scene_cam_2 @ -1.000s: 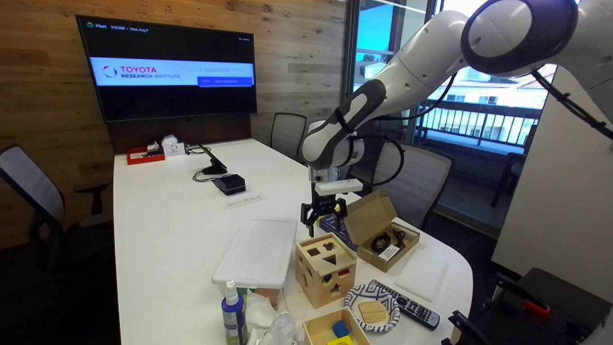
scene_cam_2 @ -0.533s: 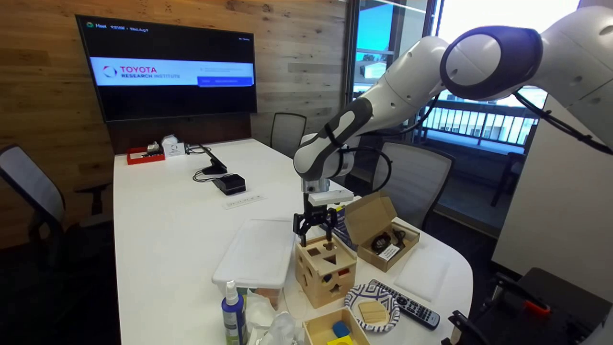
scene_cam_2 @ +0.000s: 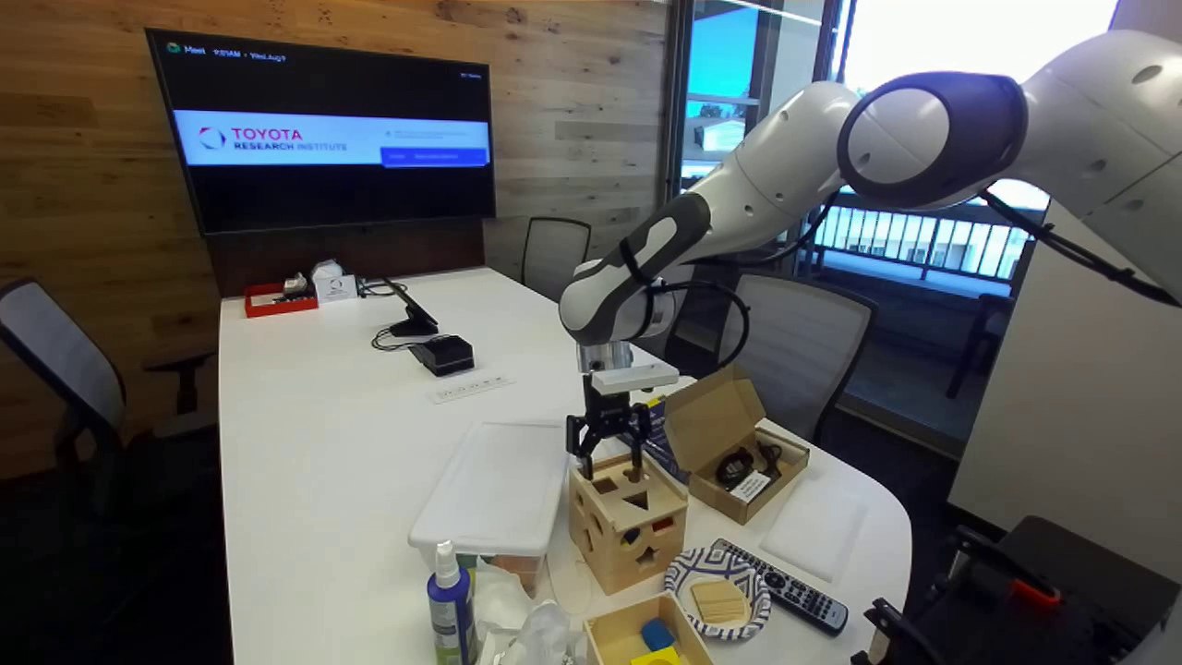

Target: Open the lid of the shape sorter

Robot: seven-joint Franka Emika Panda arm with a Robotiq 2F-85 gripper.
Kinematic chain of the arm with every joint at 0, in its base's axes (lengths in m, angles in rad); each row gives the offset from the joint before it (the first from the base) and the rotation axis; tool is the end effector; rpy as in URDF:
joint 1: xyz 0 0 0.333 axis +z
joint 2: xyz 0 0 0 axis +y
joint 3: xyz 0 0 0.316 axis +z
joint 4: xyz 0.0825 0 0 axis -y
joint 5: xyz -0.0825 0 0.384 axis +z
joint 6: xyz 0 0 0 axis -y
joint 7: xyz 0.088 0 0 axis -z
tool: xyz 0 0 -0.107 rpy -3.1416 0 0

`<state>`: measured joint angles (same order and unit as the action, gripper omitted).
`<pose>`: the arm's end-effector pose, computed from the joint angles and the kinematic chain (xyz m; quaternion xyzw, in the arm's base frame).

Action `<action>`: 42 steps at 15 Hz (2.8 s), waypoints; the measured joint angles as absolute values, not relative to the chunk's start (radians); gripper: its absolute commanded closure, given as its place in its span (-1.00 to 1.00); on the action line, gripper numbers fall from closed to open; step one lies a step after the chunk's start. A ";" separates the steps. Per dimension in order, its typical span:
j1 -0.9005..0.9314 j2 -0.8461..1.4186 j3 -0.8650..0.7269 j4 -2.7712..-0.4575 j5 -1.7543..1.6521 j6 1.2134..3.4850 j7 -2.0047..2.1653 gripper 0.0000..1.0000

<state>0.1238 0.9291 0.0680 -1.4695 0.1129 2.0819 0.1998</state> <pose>0.6618 0.1284 0.1016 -0.9837 0.0481 0.1681 0.0413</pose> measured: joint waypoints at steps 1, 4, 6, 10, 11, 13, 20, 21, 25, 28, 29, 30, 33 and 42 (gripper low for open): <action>0.124 0.935 0.068 -1.457 0.113 2.053 0.200 -1.00; 0.124 0.953 0.068 -1.417 0.113 1.978 0.199 -1.00; 0.124 0.970 0.068 -1.389 0.113 1.951 0.199 -1.00; 0.126 1.018 0.069 -1.333 0.115 1.940 0.199 -1.00; 0.126 1.024 0.069 -1.322 0.117 1.931 0.199 -1.00; 0.124 1.031 0.069 -1.310 0.123 1.916 0.199 -1.00; 0.118 1.063 0.083 -1.271 0.163 1.786 0.161 -1.00; 0.113 1.069 0.089 -1.265 0.171 1.766 0.158 -1.00; 0.103 1.089 0.098 -1.251 0.198 1.700 0.156 -1.00; 0.097 1.101 0.099 -1.246 0.221 1.659 0.156 -1.00; 0.096 1.104 0.099 -1.245 0.228 1.651 0.155 -1.00; 0.094 1.107 0.099 -1.243 0.236 1.642 0.155 -1.00; 0.088 1.115 0.101 -1.242 0.256 1.623 0.155 -1.00; 0.085 1.124 0.110 -1.242 0.271 1.577 0.136 -1.00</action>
